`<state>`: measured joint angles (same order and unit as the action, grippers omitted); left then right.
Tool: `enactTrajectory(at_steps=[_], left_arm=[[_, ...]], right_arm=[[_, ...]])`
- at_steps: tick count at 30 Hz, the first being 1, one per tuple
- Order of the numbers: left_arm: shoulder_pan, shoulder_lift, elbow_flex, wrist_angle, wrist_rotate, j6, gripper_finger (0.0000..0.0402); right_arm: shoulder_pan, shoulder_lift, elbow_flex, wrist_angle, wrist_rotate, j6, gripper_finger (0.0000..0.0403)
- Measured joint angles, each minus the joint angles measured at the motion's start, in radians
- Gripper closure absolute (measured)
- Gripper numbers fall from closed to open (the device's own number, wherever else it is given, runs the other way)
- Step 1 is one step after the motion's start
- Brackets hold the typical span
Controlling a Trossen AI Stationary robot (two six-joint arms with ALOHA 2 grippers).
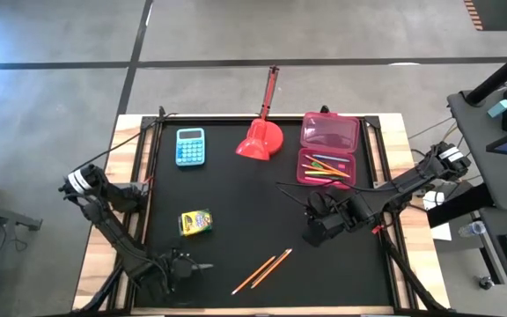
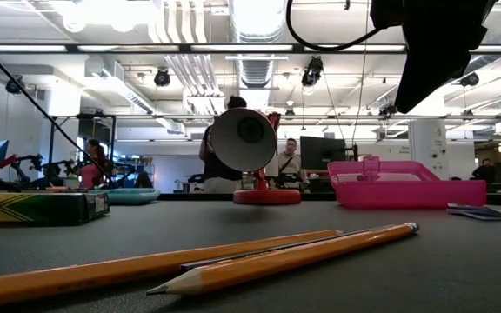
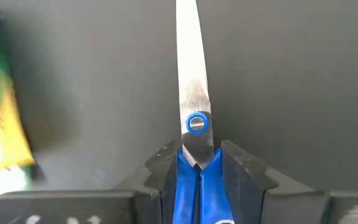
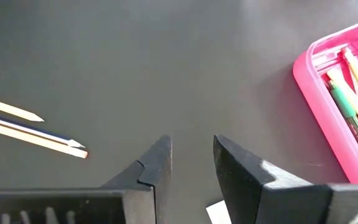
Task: Pack school essentials
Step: Put the blue scissors into the pink supply box
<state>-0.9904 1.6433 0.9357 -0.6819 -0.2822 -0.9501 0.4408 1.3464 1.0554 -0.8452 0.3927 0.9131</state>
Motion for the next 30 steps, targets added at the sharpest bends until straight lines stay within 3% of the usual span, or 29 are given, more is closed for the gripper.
enactTrajectory(at_steps=[5, 17, 30], left_arm=[[0.055, -0.004, 0.023, 0.066, -0.076, 0.088, 0.0313], [0.244, -0.006, 0.035, 0.531, -0.201, 0.531, 0.0311], [0.362, -0.007, 0.034, 0.909, -0.222, 0.963, 0.0311]], right_arm=[[0.0, 0.0, 0.0, 0.013, 0.0, 0.0, 0.0289], [0.0, 0.0, 0.0, 0.021, 0.0, 0.0, 0.0298], [-0.006, 0.0, 0.0, 0.026, 0.0, -0.086, 0.0293]])
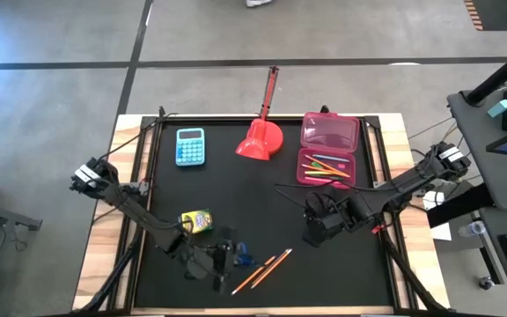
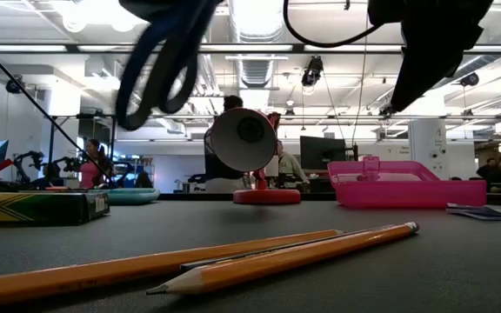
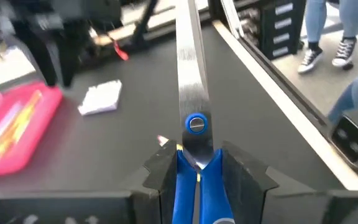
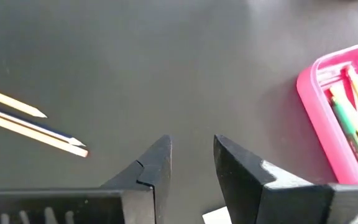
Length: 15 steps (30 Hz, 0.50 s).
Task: Pack school essentials
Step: Put the blue scissors into the pink supply box
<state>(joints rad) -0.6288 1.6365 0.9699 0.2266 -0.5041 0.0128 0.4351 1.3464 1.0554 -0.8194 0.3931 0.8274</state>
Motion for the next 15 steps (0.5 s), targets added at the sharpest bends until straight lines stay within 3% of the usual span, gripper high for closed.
enactTrajectory(at_steps=[15], left_arm=[[0.155, -0.001, -0.009, 0.124, -0.028, 0.047, 0.0311]], right_arm=[[-0.001, 0.0, -0.002, 0.173, 0.062, -0.025, 0.03]])
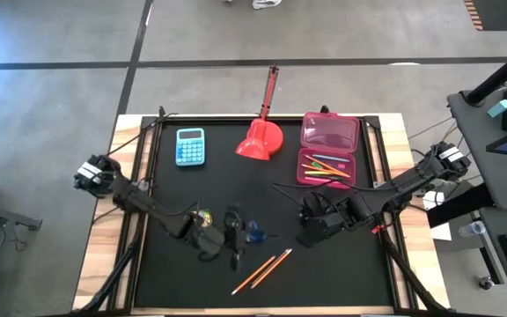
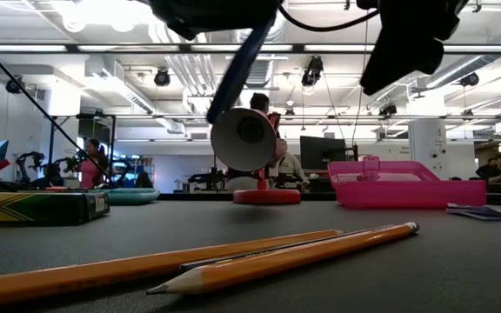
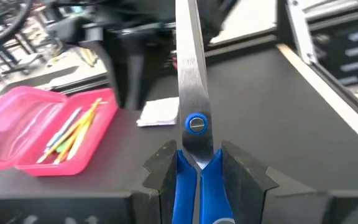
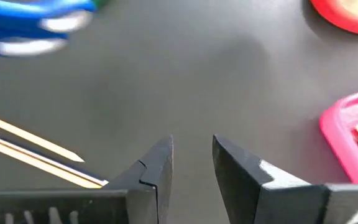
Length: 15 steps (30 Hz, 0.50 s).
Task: Pack school essentials
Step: Put the blue scissors into the pink supply box
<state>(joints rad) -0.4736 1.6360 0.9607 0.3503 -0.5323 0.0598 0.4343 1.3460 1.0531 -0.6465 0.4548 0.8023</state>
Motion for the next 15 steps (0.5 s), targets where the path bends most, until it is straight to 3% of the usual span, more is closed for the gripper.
enactTrajectory(at_steps=[5, 15], left_arm=[[0.051, 0.001, -0.001, 0.058, 0.0, 0.0, 0.0311], [0.131, 0.002, 0.0, 0.129, 0.0, 0.007, 0.0311]], right_arm=[[0.0, 0.0, -0.002, 0.062, -0.002, 0.011, 0.0298], [-0.001, -0.009, 0.005, 0.019, -0.006, -0.071, 0.0298]])
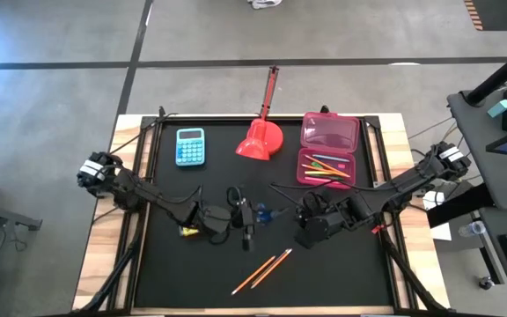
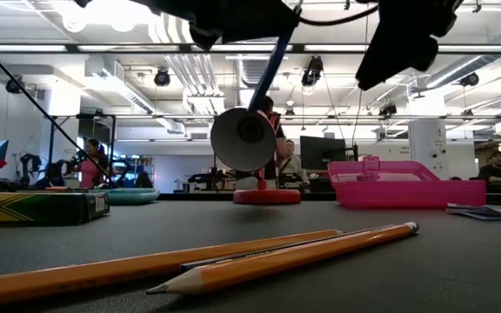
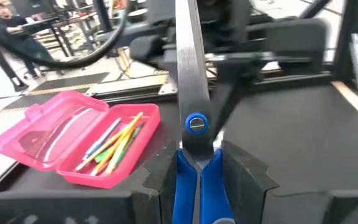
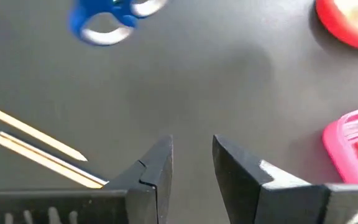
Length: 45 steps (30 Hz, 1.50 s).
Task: Pack school essentials
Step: Put the blue scissors into the pink supply box
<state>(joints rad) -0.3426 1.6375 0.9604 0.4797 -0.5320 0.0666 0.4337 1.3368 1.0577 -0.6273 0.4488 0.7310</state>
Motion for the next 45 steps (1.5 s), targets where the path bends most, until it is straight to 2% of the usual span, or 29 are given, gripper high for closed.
enactTrajectory(at_steps=[5, 7, 10, 12, 19, 27, 33, 38, 45], left_arm=[[0.04, 0.0, -0.002, 0.045, 0.0, 0.001, 0.0311], [0.054, 0.001, -0.003, 0.057, 0.0, 0.001, 0.0311], [0.07, 0.001, -0.003, 0.078, 0.0, 0.002, 0.0311], [0.076, 0.001, -0.003, 0.092, 0.0, 0.004, 0.0311], [0.105, 0.001, -0.003, 0.215, 0.001, 0.053, 0.0311], [0.147, 0.001, -0.003, 0.335, 0.0, 0.045, 0.0311], [0.154, 0.001, -0.003, 0.496, 0.0, 0.073, 0.0311], [0.154, 0.001, -0.003, 0.594, 0.006, 0.092, 0.0311], [0.154, 0.003, -0.003, 0.615, 0.009, 0.1, 0.0311]], right_arm=[[0.001, -0.038, 0.1, -0.072, 0.031, -0.062, 0.0305], [0.009, -0.05, 0.16, -0.161, 0.139, -0.075, 0.031], [0.031, -0.065, 0.229, -0.285, 0.362, -0.078, 0.032], [0.033, -0.07, 0.253, -0.314, 0.412, -0.079, 0.0326], [0.033, -0.065, 0.273, -0.312, 0.437, -0.045, 0.031], [0.049, -0.064, 0.268, -0.286, 0.426, -0.046, 0.0232], [0.052, -0.04, 0.263, -0.196, 0.428, -0.267, 0.0193], [0.052, -0.003, 0.262, -0.052, 0.443, -0.427, 0.0193], [0.052, 0.014, 0.262, 0.176, 0.478, -0.627, 0.0193]])
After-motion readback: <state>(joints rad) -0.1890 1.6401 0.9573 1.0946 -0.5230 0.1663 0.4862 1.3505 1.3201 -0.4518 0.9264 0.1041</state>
